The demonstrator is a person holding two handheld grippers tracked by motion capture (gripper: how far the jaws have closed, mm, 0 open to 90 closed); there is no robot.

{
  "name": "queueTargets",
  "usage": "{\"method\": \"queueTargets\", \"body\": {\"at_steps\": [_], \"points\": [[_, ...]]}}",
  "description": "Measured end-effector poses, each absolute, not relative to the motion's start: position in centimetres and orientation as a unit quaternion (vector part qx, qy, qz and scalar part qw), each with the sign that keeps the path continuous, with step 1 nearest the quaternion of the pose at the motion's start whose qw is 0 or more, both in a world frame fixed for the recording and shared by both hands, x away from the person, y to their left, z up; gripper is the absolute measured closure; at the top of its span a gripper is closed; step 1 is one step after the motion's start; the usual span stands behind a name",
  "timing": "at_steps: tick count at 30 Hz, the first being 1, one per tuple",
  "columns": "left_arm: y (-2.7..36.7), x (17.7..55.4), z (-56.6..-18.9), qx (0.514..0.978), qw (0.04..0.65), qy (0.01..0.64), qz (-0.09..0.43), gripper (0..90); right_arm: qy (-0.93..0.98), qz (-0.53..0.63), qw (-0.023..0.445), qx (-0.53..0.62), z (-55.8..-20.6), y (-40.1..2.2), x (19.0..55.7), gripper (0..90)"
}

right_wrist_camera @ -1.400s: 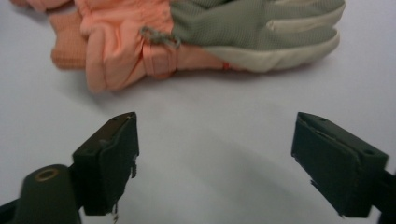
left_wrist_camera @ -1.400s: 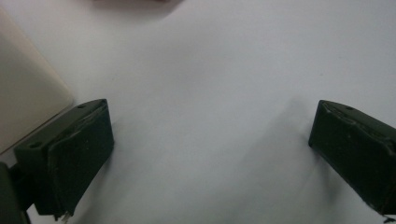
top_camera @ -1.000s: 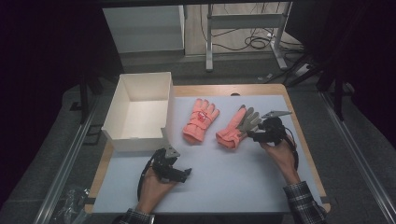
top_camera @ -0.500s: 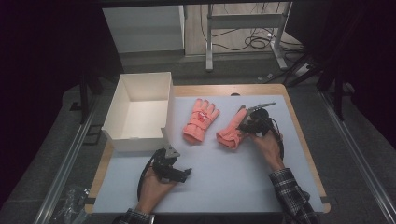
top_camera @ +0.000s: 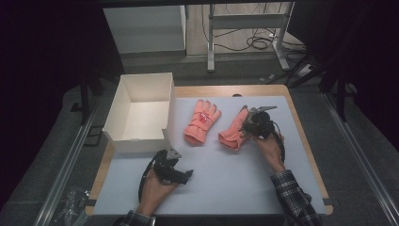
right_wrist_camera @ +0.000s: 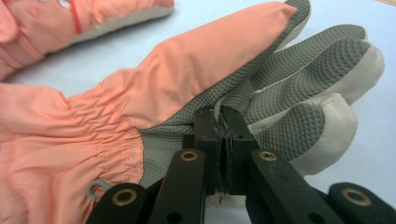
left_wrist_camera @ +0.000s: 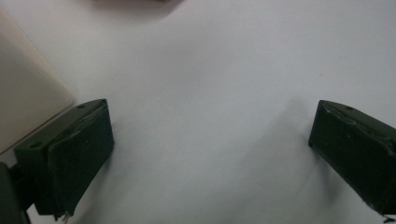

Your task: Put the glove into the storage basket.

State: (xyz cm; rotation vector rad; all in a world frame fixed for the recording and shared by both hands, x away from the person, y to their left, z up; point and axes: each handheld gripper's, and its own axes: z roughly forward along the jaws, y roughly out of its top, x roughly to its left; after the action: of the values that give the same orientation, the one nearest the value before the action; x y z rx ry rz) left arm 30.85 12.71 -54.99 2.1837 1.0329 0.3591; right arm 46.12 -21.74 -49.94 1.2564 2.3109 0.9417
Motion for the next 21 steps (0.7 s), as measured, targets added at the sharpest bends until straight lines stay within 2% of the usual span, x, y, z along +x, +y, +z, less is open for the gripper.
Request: {"method": "queueTargets", "body": {"at_steps": [12,21], "points": [[12.7,30.8,-55.0,0.840,0.342,0.397,0.138,0.0,0.815,0.373,0.147,0.418,-47.7,-23.0,44.4,87.1],[12.7,30.8,-55.0,0.839,0.344,0.399,0.138,0.0,0.828,0.401,0.106,0.378,-45.9,-23.3,41.6,87.0]]}}
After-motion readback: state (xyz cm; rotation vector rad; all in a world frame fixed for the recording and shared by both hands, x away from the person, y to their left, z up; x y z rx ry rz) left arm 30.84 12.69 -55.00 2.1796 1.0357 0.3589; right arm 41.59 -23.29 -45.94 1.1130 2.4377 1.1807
